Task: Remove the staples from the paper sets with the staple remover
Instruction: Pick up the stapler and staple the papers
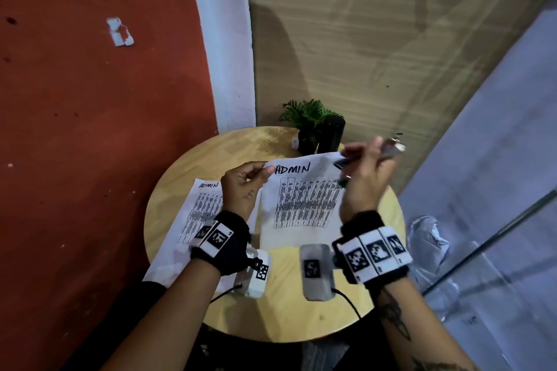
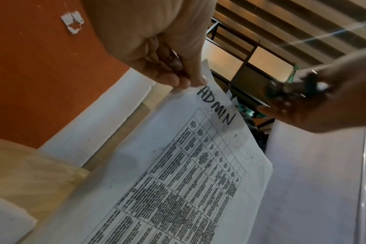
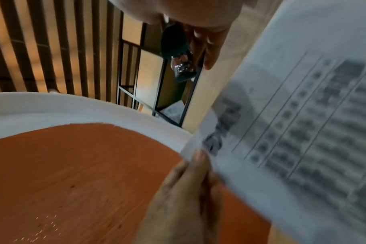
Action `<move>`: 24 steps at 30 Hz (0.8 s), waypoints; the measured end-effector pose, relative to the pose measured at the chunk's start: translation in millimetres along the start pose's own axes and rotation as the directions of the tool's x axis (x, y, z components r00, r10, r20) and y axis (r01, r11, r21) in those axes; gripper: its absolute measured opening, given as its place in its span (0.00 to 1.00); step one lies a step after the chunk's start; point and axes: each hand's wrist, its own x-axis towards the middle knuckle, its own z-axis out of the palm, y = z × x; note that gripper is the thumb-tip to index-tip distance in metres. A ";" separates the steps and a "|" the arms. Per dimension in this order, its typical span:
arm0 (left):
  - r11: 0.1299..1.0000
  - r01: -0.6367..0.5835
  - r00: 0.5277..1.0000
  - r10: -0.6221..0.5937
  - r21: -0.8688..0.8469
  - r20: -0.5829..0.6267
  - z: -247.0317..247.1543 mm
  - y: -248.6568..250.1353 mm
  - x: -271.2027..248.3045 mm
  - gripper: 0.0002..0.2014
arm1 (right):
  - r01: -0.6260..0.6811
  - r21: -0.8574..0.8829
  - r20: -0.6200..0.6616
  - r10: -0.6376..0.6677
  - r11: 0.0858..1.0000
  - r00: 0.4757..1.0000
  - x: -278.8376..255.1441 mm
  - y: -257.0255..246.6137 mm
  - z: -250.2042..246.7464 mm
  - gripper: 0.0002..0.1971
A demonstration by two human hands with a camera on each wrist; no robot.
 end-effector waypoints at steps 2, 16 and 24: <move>1.000 -0.012 1.000 0.012 0.008 0.024 -0.9 1.7 -2.0 0.08 | -0.041 -0.067 0.084 0.047 0.997 0.995 -14.1 0.6 28.0 0.12; 0.998 -0.058 0.992 0.055 0.023 0.117 -8.0 2.5 -4.5 0.16 | 0.366 -0.425 0.313 -0.245 0.828 0.918 -34.9 29.6 62.2 0.31; 0.996 -0.085 0.988 0.083 0.006 0.126 -6.2 4.9 -6.9 0.15 | 0.646 -0.536 0.456 -0.457 0.543 0.764 -25.9 45.6 61.2 0.15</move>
